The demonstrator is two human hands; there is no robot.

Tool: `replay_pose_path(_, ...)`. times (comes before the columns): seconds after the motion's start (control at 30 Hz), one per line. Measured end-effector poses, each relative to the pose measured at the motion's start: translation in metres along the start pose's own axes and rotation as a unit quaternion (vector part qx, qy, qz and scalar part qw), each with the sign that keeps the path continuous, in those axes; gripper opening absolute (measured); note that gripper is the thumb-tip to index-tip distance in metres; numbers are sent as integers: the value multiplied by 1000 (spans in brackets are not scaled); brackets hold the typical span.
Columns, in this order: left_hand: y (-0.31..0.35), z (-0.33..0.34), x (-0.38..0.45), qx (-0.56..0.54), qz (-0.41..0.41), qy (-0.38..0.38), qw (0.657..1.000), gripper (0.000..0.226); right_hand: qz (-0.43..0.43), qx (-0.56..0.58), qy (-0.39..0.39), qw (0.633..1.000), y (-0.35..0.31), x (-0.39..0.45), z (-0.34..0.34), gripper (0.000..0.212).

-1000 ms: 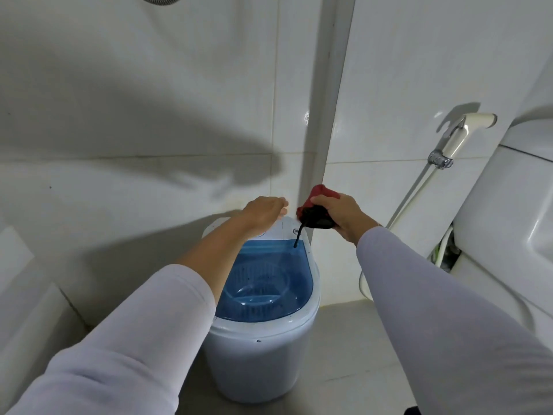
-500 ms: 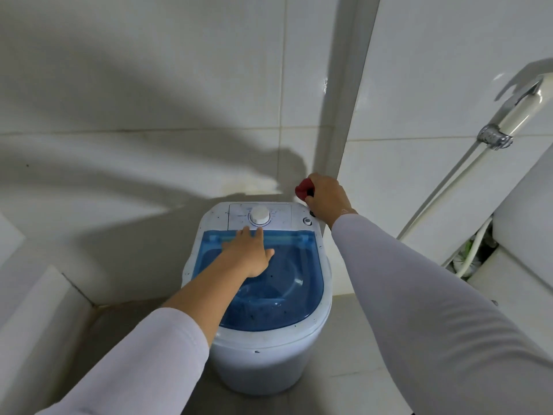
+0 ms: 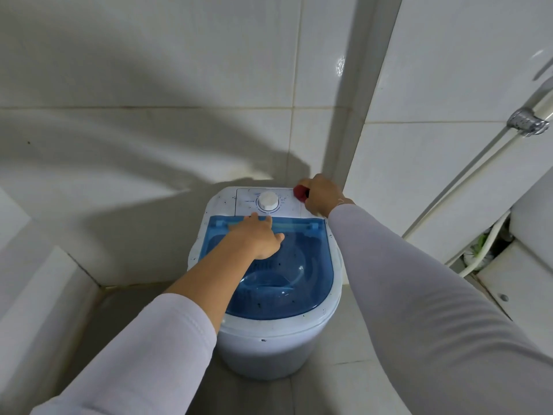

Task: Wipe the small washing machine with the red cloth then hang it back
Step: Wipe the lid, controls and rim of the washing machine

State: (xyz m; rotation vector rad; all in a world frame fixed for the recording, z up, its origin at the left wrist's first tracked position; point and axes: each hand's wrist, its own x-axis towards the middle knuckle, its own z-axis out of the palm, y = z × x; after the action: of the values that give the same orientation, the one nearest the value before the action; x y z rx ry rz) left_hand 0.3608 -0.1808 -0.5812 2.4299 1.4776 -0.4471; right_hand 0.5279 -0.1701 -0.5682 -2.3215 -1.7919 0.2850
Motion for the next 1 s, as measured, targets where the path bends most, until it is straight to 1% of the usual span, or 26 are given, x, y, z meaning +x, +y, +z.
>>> replay_pose_path(0.2,4,5,-2,6,-11,16,1000,67,-74,-48,10,996,8,-25,4,40)
replay_pose_path(0.37,6,7,-4,1,-13,26,1000,67,-84,-32,0,996,20,-41,4,37)
replay_pose_path(0.47,5,8,-4,-5,-14,25,1000,66,-73,-16,1,997,24,-50,4,33)
replay_pose_path(0.6,4,10,-3,-7,-14,30,999,66,-32,56,10,998,32,-64,5,34)
replay_pose_path(0.73,7,7,-5,-11,-17,21,1000,66,-15,97,11,995,39,-77,9,32)
replay_pose_path(0.9,2,8,-8,-19,-12,18,1000,65,7,130,13,991,40,-94,10,35)
replay_pose_path(1.0,1,6,-11,-31,-7,15,999,64,17,147,7,989,41,-106,11,30)
